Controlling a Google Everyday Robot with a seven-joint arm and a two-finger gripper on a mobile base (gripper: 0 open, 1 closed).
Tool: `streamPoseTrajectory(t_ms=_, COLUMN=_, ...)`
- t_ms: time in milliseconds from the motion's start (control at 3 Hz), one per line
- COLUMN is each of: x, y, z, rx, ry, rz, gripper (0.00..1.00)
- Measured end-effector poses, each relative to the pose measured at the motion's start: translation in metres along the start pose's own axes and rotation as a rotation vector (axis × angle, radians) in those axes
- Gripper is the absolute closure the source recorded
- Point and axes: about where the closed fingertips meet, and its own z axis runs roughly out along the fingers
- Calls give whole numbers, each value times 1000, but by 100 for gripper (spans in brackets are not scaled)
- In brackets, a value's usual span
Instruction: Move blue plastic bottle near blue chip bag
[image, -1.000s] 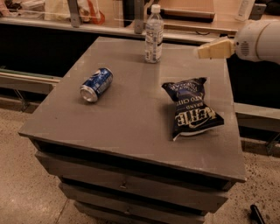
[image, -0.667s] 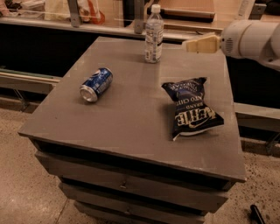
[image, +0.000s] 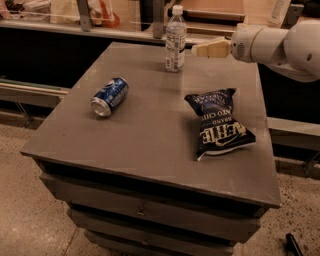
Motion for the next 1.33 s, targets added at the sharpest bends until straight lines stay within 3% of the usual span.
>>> streamPoseTrajectory(t_ms=333, x=-4, y=2, z=30, rx=-88, ry=6, rz=-46, gripper=0)
streamPoseTrajectory(t_ms=667, x=-7, y=6, z=54, rx=-110, ry=36, rz=-59, gripper=0)
streamPoseTrajectory(t_ms=1333, x=3, y=26, z=103, rx=-99, ry=115, rz=9, gripper=0)
